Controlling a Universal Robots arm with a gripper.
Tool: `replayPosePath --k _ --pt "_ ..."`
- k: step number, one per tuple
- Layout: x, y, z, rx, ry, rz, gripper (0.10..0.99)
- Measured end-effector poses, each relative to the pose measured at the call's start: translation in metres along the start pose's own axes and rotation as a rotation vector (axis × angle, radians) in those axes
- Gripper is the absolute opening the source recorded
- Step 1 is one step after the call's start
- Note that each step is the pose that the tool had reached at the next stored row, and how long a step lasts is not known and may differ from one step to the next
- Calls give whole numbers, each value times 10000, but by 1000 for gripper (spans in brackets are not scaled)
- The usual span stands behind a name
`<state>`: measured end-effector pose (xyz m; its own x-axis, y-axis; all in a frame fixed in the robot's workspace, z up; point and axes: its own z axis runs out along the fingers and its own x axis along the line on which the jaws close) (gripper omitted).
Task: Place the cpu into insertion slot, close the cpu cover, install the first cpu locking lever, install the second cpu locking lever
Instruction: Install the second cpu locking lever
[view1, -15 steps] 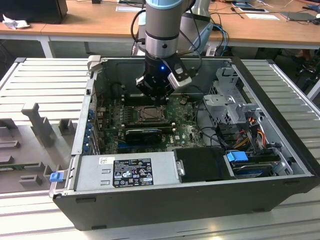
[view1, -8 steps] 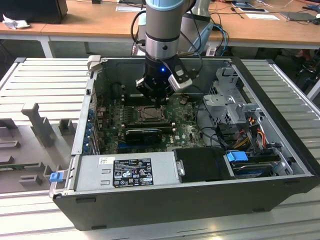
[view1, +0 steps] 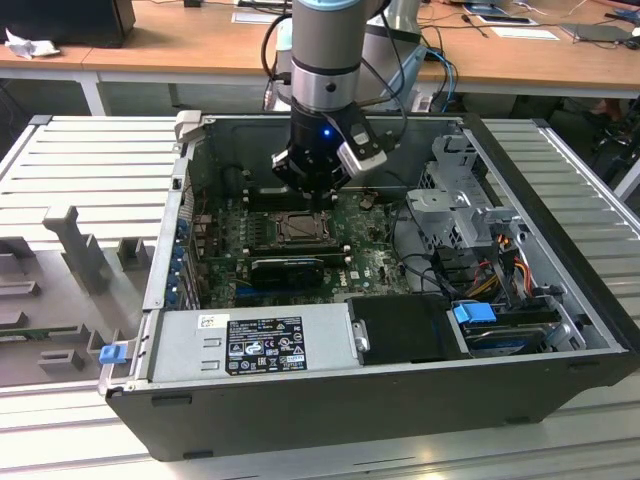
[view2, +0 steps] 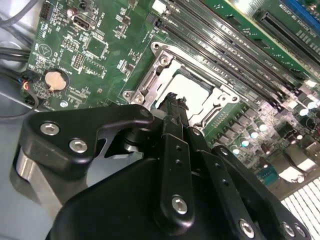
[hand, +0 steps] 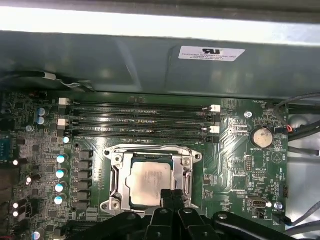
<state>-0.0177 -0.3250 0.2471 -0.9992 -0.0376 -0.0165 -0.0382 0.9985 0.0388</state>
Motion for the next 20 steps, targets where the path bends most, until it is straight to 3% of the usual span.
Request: replayPosePath --k 7,13,14,16,17,18,20 --pt "0 -32 -50 -1 0 -1 106" --pt "5 -143 -55 0 0 -1 106" --pt "8 -190 -56 -1 0 0 106" --pt "14 -271 -35 -86 30 2 106" --pt "18 -295 -24 -267 26 -7 106" --pt "19 -306 -17 -350 24 -11 106" --pt "29 -335 11 -434 21 -25 106"
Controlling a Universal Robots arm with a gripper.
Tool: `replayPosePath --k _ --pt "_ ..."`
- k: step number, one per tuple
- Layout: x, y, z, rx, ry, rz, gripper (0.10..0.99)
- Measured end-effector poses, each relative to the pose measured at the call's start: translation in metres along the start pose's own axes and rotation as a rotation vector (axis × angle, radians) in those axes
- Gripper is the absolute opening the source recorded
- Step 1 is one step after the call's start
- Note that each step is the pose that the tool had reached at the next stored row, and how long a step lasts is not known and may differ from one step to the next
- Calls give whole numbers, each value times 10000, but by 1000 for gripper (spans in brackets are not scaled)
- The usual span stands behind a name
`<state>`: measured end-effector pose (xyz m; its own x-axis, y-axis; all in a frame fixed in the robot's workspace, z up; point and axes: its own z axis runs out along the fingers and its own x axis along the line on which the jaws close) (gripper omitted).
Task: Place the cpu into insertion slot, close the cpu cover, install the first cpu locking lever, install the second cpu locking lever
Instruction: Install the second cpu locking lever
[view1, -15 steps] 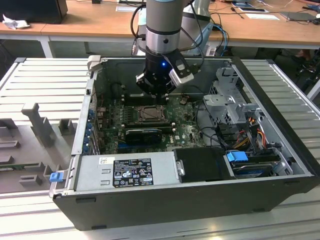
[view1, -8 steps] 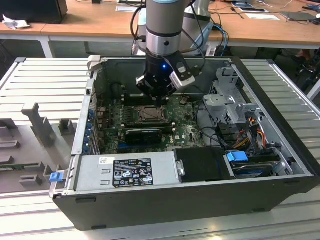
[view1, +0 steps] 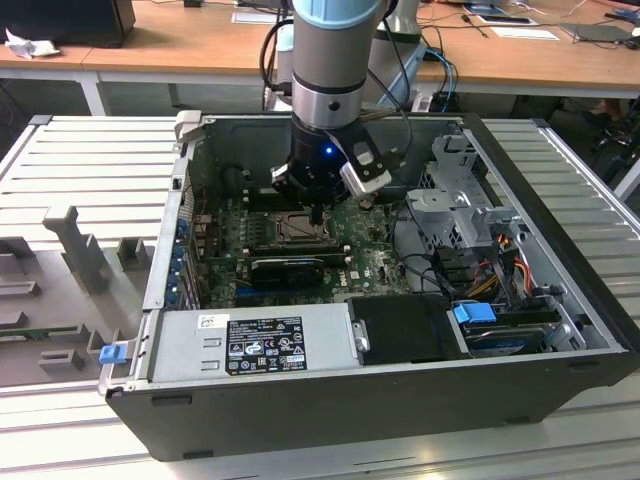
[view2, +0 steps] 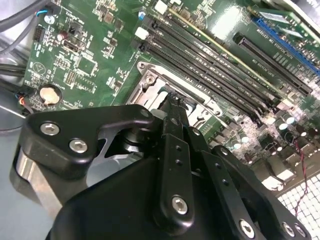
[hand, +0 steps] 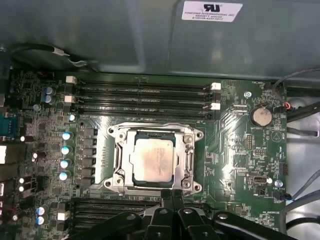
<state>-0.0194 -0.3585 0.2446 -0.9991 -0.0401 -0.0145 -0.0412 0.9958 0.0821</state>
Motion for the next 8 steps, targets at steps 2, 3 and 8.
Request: replayPosePath --k 2,3,8 --pt "6 -19 31 -32 -2 -14 106" --pt "9 -24 33 -31 0 -20 106" --pt "18 -36 41 -31 1 -25 106"
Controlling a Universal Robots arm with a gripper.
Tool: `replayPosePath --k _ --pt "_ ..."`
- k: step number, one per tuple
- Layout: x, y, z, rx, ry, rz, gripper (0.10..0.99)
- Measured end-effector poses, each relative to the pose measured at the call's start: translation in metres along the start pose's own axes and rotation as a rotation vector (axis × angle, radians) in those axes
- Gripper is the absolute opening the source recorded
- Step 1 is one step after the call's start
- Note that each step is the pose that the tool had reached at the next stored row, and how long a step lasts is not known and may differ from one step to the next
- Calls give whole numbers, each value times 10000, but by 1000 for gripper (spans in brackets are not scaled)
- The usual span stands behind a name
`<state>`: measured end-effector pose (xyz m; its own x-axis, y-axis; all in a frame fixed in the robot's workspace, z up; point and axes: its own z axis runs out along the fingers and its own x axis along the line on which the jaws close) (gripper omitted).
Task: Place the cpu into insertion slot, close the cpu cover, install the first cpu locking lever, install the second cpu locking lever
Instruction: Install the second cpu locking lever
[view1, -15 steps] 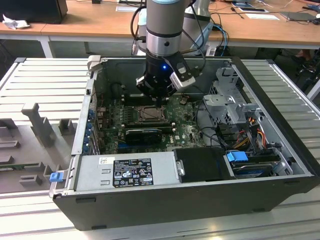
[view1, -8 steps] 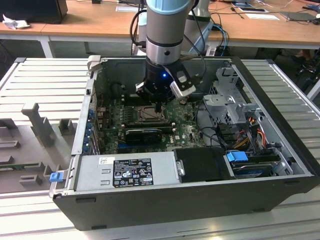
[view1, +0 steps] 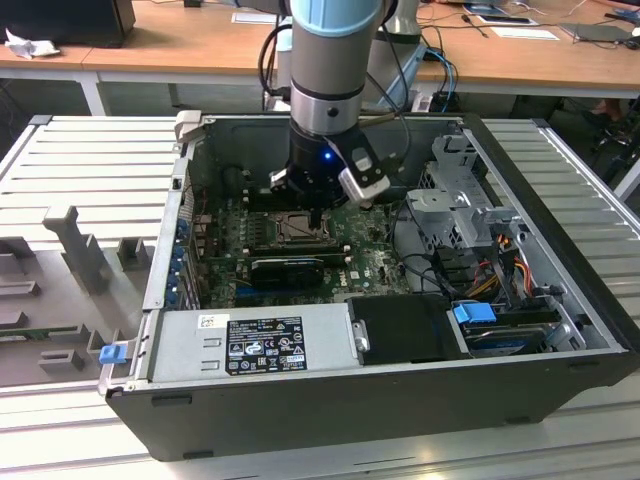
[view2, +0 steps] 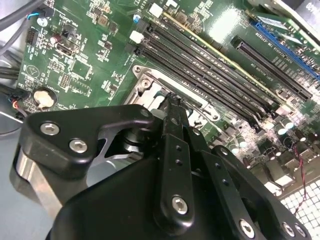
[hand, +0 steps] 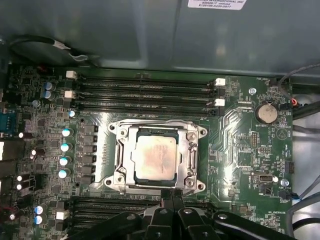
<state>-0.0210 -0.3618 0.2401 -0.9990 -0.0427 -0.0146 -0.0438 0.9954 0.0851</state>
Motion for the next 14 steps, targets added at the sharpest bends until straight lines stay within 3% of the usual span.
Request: replayPosePath --k 4,8,14 --pt "5 -42 14 -10 13 1 106" --pt "11 -140 25 -175 33 4 106" --pt "127 -157 24 -274 31 -10 106"
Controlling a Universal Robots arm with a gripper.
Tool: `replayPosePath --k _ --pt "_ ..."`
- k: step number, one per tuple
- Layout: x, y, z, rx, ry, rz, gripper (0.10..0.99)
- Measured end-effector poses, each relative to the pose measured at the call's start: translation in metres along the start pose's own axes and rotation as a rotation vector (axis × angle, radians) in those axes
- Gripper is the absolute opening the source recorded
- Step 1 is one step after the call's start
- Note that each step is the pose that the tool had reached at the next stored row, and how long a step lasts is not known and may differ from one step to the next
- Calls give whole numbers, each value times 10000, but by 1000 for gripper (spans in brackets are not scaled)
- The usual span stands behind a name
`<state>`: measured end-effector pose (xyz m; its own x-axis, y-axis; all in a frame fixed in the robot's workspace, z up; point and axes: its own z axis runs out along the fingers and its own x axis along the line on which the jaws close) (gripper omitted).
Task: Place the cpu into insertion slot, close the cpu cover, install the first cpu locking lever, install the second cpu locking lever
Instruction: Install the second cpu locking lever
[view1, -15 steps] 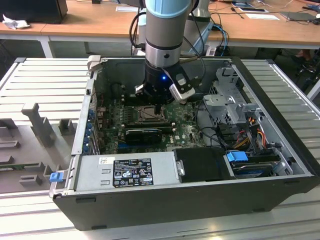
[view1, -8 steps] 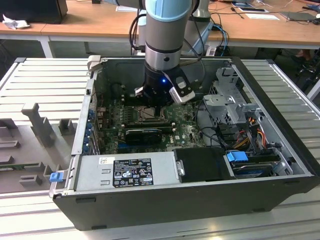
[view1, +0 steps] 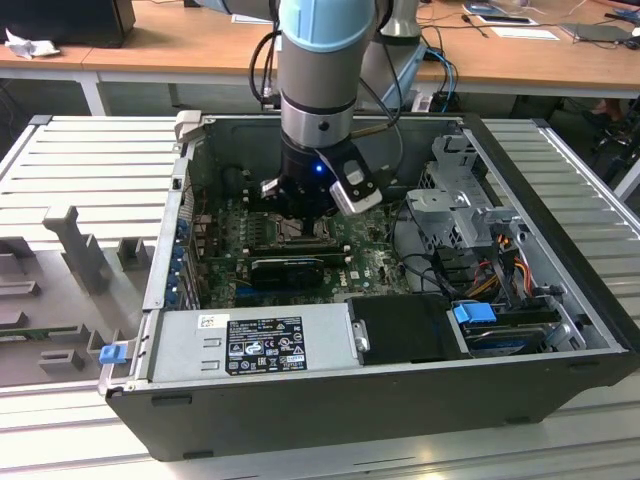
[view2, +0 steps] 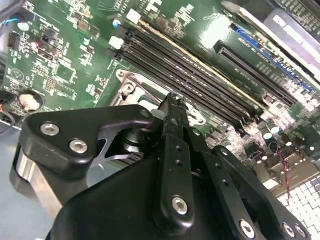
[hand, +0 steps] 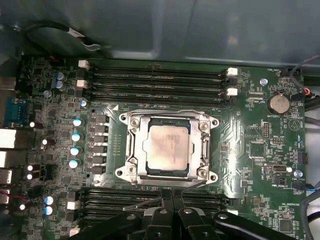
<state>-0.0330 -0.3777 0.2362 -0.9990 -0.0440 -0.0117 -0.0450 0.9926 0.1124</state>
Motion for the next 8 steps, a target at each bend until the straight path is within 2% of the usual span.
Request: replayPosePath --k 8 --pt "186 2 13 -116 -3 -11 106"
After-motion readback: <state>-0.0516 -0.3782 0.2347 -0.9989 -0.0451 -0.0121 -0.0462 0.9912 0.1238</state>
